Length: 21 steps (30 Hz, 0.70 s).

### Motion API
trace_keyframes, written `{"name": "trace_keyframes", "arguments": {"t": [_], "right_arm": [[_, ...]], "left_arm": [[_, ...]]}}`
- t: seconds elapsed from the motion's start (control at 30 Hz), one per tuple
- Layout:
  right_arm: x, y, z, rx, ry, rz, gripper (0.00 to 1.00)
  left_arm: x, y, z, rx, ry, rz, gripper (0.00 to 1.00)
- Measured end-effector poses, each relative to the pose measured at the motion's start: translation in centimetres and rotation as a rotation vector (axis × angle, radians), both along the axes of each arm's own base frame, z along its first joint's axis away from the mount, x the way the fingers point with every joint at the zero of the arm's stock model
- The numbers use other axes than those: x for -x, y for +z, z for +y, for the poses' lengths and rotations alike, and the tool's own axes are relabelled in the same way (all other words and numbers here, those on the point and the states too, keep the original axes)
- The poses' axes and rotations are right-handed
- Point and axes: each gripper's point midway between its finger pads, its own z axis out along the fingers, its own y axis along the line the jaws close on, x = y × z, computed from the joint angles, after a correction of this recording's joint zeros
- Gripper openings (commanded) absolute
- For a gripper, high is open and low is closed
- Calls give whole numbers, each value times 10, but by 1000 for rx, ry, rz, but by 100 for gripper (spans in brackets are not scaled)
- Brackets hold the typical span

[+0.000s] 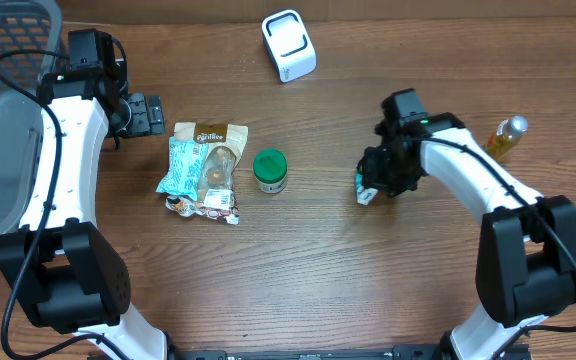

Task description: Scan the item barcode

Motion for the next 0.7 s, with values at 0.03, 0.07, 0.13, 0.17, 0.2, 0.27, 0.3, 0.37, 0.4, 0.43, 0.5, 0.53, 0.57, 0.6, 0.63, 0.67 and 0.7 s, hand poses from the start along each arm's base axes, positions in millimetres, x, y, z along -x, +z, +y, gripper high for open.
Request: {"name": "trace_keyframes", "arguments": {"t": [0.03,0.07,0.13,0.17,0.2,0.27,0.3,0.37,0.4,0.43,0.5,0.53,0.57,0.6,0.63,0.67,0.7], "right_arm": [[1,0,-2,-2,-7,6,12],[2,0,-4,-3,-13,14,12],[2,0,-4,-5,-13,16,12],[3,0,-3,-7,-13,21,12],[3,0,-3,-9,-13,22,12],[4,0,-2,-11,-11,22,12],[4,0,-2,-12,-11,22,11],[3,0,-2,-14,-11,21,11],[3,1,0,-19,-10,19,11],[2,1,1,-26,-10,16,11],[0,2,4,-47,-6,7,11],[-1,3,5,-53,-6,3,11],[-2,3,7,-59,-6,0,11],[-4,3,8,-65,-5,-6,11],[-5,4,8,-69,-5,-11,11],[-8,4,9,-75,-4,-25,11],[-10,4,10,-79,-3,-36,14]], "left_arm": [[0,0,0,0,0,0,100],[0,0,0,0,0,0,99],[0,0,0,0,0,0,99],[0,0,0,0,0,0,100],[0,0,0,0,0,0,100],[0,0,0,0,0,0,99],[0,0,0,0,0,0,99],[0,0,0,0,0,0,99],[0,0,0,0,0,0,100],[0,0,0,0,0,0,100],[0,0,0,0,0,0,100],[0,0,0,0,0,0,100],[0,0,0,0,0,0,99],[0,0,0,0,0,0,99],[0,0,0,0,0,0,99],[0,0,0,0,0,0,100],[0,0,0,0,0,0,100]]}}
